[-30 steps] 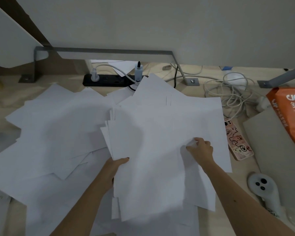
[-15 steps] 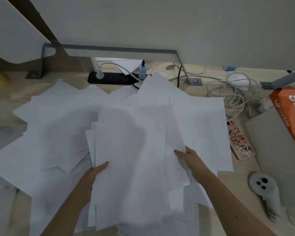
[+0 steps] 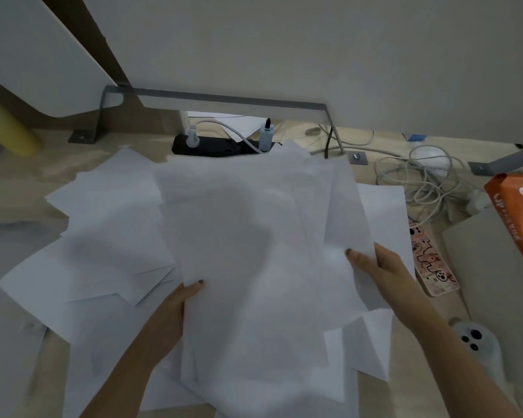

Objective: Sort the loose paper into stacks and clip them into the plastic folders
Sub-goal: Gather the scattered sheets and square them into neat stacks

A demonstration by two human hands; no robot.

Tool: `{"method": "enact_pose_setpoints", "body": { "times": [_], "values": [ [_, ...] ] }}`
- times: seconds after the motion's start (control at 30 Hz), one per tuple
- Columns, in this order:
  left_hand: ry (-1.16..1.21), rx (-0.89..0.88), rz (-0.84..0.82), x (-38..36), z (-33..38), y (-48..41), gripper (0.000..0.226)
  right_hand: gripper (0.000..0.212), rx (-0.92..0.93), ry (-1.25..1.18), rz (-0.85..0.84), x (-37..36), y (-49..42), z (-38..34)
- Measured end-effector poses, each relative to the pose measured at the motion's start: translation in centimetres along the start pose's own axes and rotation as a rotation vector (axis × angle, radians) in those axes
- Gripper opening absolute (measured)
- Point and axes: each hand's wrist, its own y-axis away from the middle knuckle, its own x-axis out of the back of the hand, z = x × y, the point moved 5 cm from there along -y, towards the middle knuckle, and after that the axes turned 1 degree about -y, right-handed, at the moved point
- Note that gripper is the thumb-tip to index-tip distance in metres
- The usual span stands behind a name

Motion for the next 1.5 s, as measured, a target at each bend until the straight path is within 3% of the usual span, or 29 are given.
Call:
{"method": "enact_pose_setpoints", "body": {
  "times": [0.13, 0.27, 0.37, 0.43, 0.5, 0.57, 0.67, 0.77, 0.87, 1.07, 1.17, 1.37, 1.43, 1.5],
  "values": [
    [0.022, 0.042, 0.005, -1.0, -0.9, -0.3, 0.019, 0.02, 0.13, 0.112, 0.035, -0.6, -1.1, -2.5],
    [-0.07, 0.068, 0.063, -0.9, -1.7, -0.5, 0.038, 0.013, 0.205, 0.178, 0.32, 1.1, -2.0, -3.6],
    [-0.073, 0.059, 0.147, 0.2, -1.4, -0.5, 0.039, 0.02, 0.172, -0.127, 0.55, 3.3, -2.2, -3.6],
    [-0.024, 0.045, 0.191, 0.9, -0.9, -0.3, 0.033, 0.029, 0.092, -0.339, 0.613, 4.4, -2.4, -2.4],
    [0.033, 0.03, 0.201, 1.1, -0.6, 0.0, 0.03, 0.027, 0.018, -0.495, 0.571, 3.9, -2.5, -0.7],
    [0.077, 0.012, 0.2, 0.7, -0.6, 0.4, 0.031, 0.01, -0.074, -0.684, 0.502, 2.5, -2.5, 1.7],
    [0.147, -0.005, 0.199, -0.4, -1.0, 0.8, 0.027, 0.007, -0.216, -0.835, 0.452, 0.4, -1.6, 5.0],
    [0.22, 0.015, 0.207, -1.4, -1.6, 1.2, 0.025, 0.012, -0.285, -0.939, 0.414, -0.6, -1.0, 6.9],
    [0.275, 0.049, 0.21, -2.0, -2.3, 1.0, 0.028, 0.031, -0.29, -1.006, 0.408, -2.1, -0.4, 7.8],
    [0.251, 0.031, 0.061, -3.7, -2.1, 0.3, 0.048, 0.029, -0.505, -0.865, 0.285, -9.0, 2.3, 10.6],
    [0.184, 0.026, 0.01, -4.4, -2.2, 0.0, 0.051, 0.028, -0.608, -0.789, 0.139, -11.9, 3.7, 11.7],
    [-0.08, 0.033, 0.23, -3.0, -2.9, -1.3, 0.045, 0.021, -0.706, -0.587, -0.207, -12.6, 5.2, 11.8],
    [-0.107, 0.03, 0.264, -2.7, -2.8, -1.5, 0.04, 0.009, -0.645, -0.487, -0.147, -10.4, 4.5, 11.9],
    [-0.157, 0.01, 0.289, -2.3, -2.2, -1.6, 0.039, 0.013, -0.562, -0.357, 0.097, -6.8, 3.3, 11.9]
  ]
}}
